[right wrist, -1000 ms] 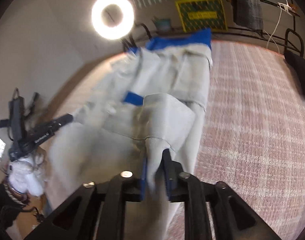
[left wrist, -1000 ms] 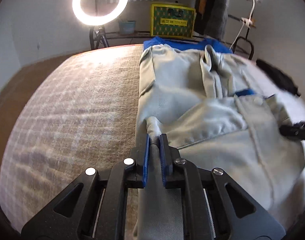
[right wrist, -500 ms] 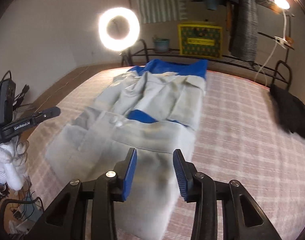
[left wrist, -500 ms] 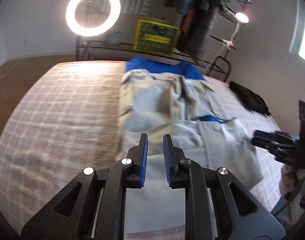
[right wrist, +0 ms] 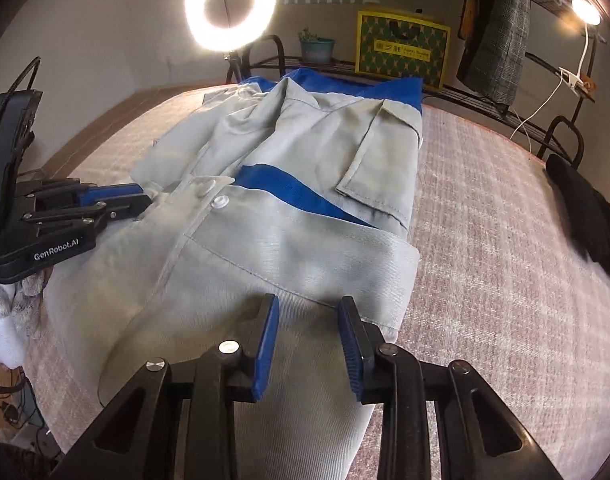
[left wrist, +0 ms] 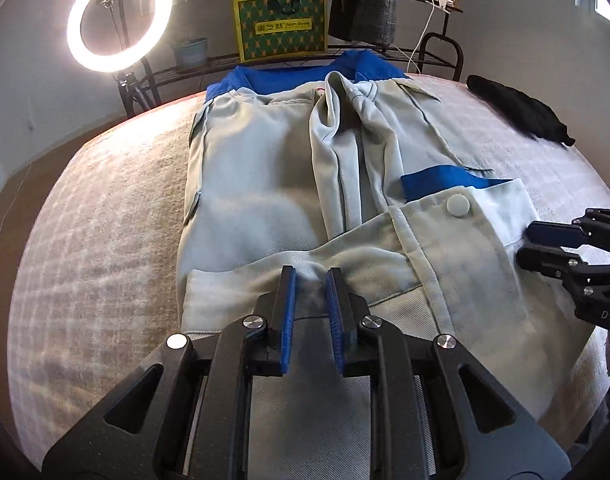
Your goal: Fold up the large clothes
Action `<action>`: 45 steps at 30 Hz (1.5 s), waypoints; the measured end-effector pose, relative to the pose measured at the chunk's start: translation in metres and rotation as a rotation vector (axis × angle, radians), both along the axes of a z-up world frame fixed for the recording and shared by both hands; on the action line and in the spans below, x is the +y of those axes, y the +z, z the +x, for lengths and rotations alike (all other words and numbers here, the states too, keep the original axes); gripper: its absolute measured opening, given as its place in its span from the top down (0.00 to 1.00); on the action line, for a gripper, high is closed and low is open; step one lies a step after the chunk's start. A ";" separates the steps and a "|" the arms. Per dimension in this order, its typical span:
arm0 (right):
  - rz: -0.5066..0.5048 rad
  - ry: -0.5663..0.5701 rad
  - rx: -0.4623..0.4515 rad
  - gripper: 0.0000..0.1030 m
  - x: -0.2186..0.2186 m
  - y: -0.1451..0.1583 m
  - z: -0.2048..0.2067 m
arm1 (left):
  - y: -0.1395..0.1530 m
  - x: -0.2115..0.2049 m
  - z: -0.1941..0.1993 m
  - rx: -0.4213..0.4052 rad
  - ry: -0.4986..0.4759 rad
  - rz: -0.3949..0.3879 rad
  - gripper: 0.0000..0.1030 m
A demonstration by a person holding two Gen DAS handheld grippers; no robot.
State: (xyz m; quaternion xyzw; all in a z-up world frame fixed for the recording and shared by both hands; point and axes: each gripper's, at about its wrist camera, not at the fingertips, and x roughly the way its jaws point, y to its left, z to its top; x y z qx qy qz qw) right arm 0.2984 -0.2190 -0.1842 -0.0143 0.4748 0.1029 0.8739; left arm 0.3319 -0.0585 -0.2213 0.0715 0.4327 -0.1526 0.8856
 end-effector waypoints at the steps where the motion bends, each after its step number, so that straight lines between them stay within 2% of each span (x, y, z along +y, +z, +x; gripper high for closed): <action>1: 0.003 -0.010 -0.011 0.72 -0.001 0.006 -0.002 | 0.004 0.002 -0.002 -0.004 0.005 -0.002 0.83; 7: -0.015 -0.044 -0.125 0.72 -0.009 0.064 -0.034 | 0.054 0.021 -0.031 -0.071 0.028 -0.079 0.83; 14: -0.056 -0.028 -0.241 0.70 -0.011 0.136 -0.076 | 0.125 0.018 -0.073 -0.186 0.005 -0.076 0.83; 18: -0.070 -0.026 -0.290 0.70 -0.029 0.171 -0.096 | 0.168 0.010 -0.093 -0.255 -0.022 -0.073 0.83; 21: -0.072 -0.051 -0.315 0.70 -0.052 0.196 -0.105 | 0.191 0.005 -0.100 -0.288 -0.032 -0.079 0.83; 28: -0.132 -0.087 -0.358 0.67 -0.100 0.237 -0.104 | 0.218 0.001 -0.090 -0.337 -0.035 -0.069 0.83; 31: -0.117 -0.077 -0.354 0.60 -0.114 0.244 -0.086 | 0.222 0.005 -0.067 -0.326 -0.025 -0.078 0.83; 36: -0.095 -0.060 -0.341 0.59 -0.128 0.237 -0.031 | 0.218 0.024 -0.001 -0.284 0.030 -0.085 0.82; 41: 0.010 -0.070 -0.296 0.58 -0.135 0.200 0.038 | 0.196 0.049 0.083 -0.214 0.089 -0.133 0.77; 45: 0.074 -0.067 -0.237 0.58 -0.132 0.152 0.092 | 0.165 0.055 0.137 -0.161 0.101 -0.146 0.76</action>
